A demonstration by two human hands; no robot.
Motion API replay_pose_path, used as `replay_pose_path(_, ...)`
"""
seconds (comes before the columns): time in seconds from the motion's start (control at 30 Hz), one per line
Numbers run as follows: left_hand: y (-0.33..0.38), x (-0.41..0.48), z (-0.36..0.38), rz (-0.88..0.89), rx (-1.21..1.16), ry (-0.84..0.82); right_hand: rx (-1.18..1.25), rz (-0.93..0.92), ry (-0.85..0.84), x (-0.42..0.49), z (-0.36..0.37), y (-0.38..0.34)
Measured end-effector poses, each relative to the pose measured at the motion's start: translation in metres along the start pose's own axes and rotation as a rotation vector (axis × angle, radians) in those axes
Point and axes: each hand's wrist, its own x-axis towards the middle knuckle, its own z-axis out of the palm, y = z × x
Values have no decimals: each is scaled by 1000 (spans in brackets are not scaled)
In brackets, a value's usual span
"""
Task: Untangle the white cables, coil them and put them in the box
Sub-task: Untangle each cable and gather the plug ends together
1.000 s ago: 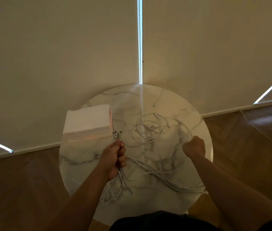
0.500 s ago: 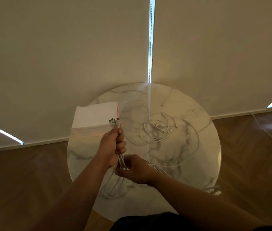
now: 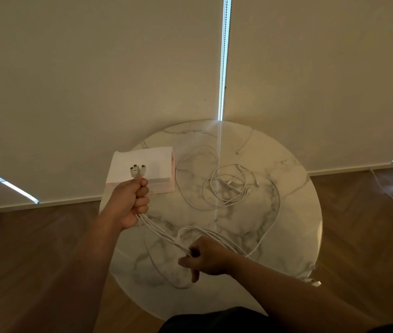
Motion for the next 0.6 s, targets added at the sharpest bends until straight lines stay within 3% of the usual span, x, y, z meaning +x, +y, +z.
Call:
replay_pose_path(0.2, 22, -7, -27, -4, -16, -8, -95, -10, -5, 13, 20, 14)
replay_pose_path(0.47, 46, -12, -29, 124, 9, 47, -309, -28, 69, 9, 16, 55)
replay_pose_path(0.6, 32, -7, -23, 158, 164, 99, -245, -69, 293, 2, 3, 63)
